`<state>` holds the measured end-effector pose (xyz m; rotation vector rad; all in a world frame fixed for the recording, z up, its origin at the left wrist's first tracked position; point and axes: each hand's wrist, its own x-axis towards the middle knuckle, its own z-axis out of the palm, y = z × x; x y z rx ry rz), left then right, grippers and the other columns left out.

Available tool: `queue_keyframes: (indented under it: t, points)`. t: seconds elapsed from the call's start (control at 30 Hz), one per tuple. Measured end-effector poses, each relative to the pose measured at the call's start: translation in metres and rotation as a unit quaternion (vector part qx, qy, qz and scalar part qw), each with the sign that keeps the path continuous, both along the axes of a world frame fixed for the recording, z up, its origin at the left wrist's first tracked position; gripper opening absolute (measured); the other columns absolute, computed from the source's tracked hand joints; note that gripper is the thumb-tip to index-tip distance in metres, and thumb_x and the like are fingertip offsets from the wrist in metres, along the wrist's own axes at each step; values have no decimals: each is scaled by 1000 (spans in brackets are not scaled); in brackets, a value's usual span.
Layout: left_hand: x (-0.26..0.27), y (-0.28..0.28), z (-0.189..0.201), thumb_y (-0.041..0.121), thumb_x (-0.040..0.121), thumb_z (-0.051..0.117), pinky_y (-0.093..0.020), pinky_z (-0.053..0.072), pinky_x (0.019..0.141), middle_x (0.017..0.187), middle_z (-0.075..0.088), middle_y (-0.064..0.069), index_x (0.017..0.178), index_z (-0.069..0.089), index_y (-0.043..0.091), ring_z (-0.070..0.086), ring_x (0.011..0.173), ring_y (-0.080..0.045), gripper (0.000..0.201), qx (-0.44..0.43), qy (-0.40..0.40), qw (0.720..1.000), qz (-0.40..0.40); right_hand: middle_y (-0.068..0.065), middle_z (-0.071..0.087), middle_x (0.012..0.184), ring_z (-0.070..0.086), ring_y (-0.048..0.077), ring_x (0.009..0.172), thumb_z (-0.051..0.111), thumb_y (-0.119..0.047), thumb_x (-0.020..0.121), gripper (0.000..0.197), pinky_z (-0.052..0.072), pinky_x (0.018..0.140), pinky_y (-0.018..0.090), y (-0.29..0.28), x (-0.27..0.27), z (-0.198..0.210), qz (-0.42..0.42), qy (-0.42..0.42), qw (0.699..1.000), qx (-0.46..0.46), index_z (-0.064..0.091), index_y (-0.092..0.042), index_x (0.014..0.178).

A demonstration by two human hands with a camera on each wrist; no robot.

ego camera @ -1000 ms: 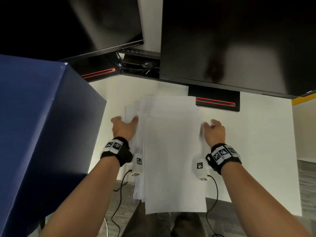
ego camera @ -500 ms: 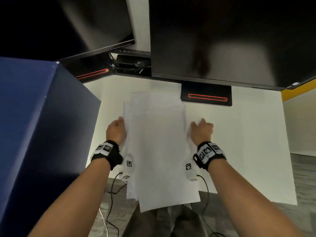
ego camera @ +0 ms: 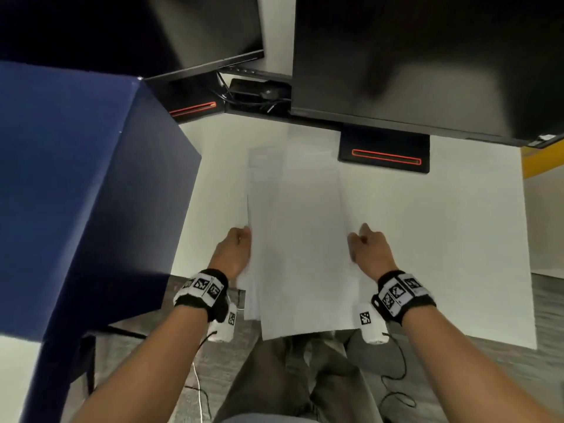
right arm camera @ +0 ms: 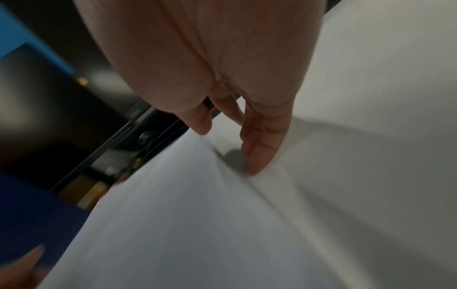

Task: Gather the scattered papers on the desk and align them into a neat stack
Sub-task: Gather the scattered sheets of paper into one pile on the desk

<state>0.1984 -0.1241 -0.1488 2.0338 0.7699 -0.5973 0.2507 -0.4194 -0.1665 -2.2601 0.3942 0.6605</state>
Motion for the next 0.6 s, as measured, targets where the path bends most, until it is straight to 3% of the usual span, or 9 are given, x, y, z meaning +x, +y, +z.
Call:
queue_keyframes:
  t: [0.07, 0.13, 0.2, 0.27, 0.33, 0.4, 0.5, 0.57, 0.6]
  points:
    - [-27, -18, -5, 53, 103, 29, -35, 42, 94, 133, 59, -18, 137, 43, 7, 57, 121, -35, 59, 3, 5, 1000, -30, 24, 52, 124, 56, 38, 110, 43, -34, 99, 52, 43, 87, 32, 14, -26, 2, 58, 34, 997, -31, 39, 0, 138]
    - [-31, -38, -7, 49, 104, 33, -38, 38, 108, 146, 48, -21, 145, 30, 1, 50, 132, -36, 64, -17, -11, 1000, -5, 24, 45, 135, 49, 40, 120, 43, -32, 100, 55, 41, 95, 38, 35, -40, 6, 87, 29, 995, -43, 31, -2, 145]
    - [-27, -41, -5, 46, 105, 34, -36, 36, 109, 147, 48, -21, 145, 32, -1, 49, 133, -35, 61, -21, -29, 999, 23, 26, 46, 136, 49, 41, 120, 41, -27, 101, 48, 41, 97, 40, 40, -44, 12, 106, 13, 993, -56, 35, -2, 142]
    - [-30, -30, -4, 40, 106, 37, -37, 41, 102, 135, 57, -21, 138, 46, 1, 55, 125, -38, 51, 33, -49, 998, 26, 30, 50, 131, 51, 40, 115, 38, -23, 102, 41, 42, 94, 36, 25, -42, 13, 110, 8, 991, -78, 45, 2, 134]
    - [-44, -16, -4, 33, 103, 46, -37, 47, 97, 120, 68, -17, 127, 61, 7, 62, 114, -37, 38, 102, -59, 993, 27, 24, 62, 108, 59, 37, 103, 42, -32, 101, 39, 43, 81, 29, 6, -47, 14, 68, 8, 994, -81, 57, 2, 113]
    - [-58, -10, -5, 33, 98, 56, -31, 50, 91, 100, 75, -13, 110, 72, 10, 67, 101, -34, 31, 132, -46, 990, 25, 17, 68, 88, 65, 33, 91, 44, -41, 99, 44, 45, 74, 29, -1, -57, 17, 83, 13, 992, -94, 62, -1, 92]
    - [-66, -17, -6, 35, 96, 62, -21, 46, 87, 94, 76, -12, 103, 78, 10, 68, 90, -28, 31, 107, -38, 992, 62, 20, 71, 106, 66, 33, 102, 46, -28, 101, 40, 47, 86, 26, 8, -73, 19, 110, 17, 989, -96, 69, 4, 104]
    - [-68, -24, -3, 39, 98, 57, -25, 53, 83, 85, 76, -13, 94, 80, 9, 69, 81, -29, 38, 101, -50, 992, 64, 20, 70, 114, 64, 33, 108, 48, -17, 100, 33, 45, 92, 25, 15, -77, 22, 80, 5, 993, -90, 70, 6, 108]
    - [-70, -25, -2, 42, 98, 55, -28, 55, 79, 83, 76, -14, 90, 79, 8, 70, 80, -31, 42, 113, -52, 991, 52, 19, 71, 113, 65, 32, 107, 50, -17, 99, 32, 45, 88, 22, 17, -78, 22, 49, 3, 995, -83, 71, 5, 108]
